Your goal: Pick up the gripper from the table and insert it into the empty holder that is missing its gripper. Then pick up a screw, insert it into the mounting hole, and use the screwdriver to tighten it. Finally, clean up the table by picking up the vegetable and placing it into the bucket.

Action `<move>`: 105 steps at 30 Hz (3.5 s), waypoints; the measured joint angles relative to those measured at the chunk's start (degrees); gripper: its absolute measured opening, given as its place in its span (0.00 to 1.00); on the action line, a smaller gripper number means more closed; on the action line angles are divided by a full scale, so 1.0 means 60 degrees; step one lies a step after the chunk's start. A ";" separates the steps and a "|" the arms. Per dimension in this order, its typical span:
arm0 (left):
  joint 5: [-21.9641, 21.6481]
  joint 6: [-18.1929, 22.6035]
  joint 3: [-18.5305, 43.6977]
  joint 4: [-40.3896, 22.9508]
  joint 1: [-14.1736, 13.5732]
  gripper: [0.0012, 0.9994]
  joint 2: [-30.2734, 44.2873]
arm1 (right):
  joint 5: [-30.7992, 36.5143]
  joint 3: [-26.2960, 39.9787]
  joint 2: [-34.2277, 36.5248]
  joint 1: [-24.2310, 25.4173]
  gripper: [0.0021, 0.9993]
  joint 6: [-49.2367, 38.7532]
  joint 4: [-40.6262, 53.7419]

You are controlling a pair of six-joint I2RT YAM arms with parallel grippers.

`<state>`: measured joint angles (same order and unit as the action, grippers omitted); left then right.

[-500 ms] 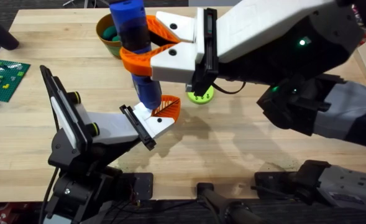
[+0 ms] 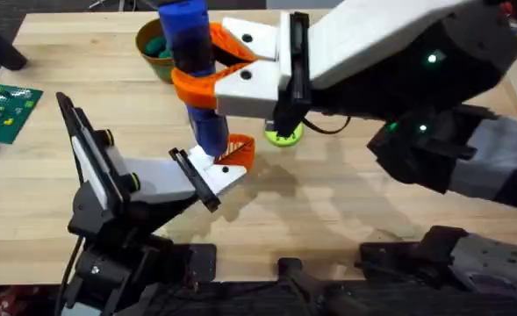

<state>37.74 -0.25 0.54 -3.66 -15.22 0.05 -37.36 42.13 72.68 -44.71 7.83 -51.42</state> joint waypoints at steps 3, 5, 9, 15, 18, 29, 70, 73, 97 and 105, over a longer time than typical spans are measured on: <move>0.0018 0.0002 0.0000 0.0004 0.0000 0.01 0.0000 | -0.0007 0.0102 -0.0181 0.0031 0.06 -0.0026 0.0649; 0.0025 0.0004 0.0000 0.0004 -0.0004 0.01 0.0000 | -0.0005 0.0169 -0.0199 0.0074 0.06 -0.0028 0.0846; 0.0025 0.0002 0.0000 0.0004 -0.0004 0.01 0.0000 | -0.0130 0.0314 -0.0199 0.0239 0.06 -0.0028 0.0932; 0.0024 0.0004 0.0000 0.0004 -0.0004 0.01 0.0000 | -0.1060 0.1116 -0.0199 0.0700 0.06 -0.0010 0.0965; 0.0023 0.0004 0.0000 0.0004 -0.0002 0.01 0.0000 | -0.1284 0.1555 -0.0201 0.0891 0.06 0.0028 0.1040; 0.0022 0.0004 0.0000 0.0004 -0.0002 0.01 0.0000 | -0.1913 0.2797 -0.0199 0.0998 0.06 0.0129 0.2625; 0.0023 0.0004 0.0000 0.0004 -0.0004 0.01 0.0000 | -0.2785 0.2841 0.0533 0.0219 0.06 0.0085 0.2506; 0.0025 0.0004 0.0000 0.0004 -0.0004 0.01 0.0000 | -0.2902 0.2841 0.0533 0.0316 0.06 0.0206 0.2210; 0.0025 0.0004 0.0000 0.0004 -0.0004 0.01 0.0000 | -0.3038 0.2237 0.0534 0.1042 0.06 0.1070 0.0856; 0.0025 0.0004 0.0000 0.0004 -0.0001 0.01 0.0000 | -0.3042 0.2237 0.0783 0.1042 0.06 0.1164 0.0789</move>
<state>37.89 -0.23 0.54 -3.64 -15.23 0.05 -55.61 55.55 77.38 -38.46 14.81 -46.68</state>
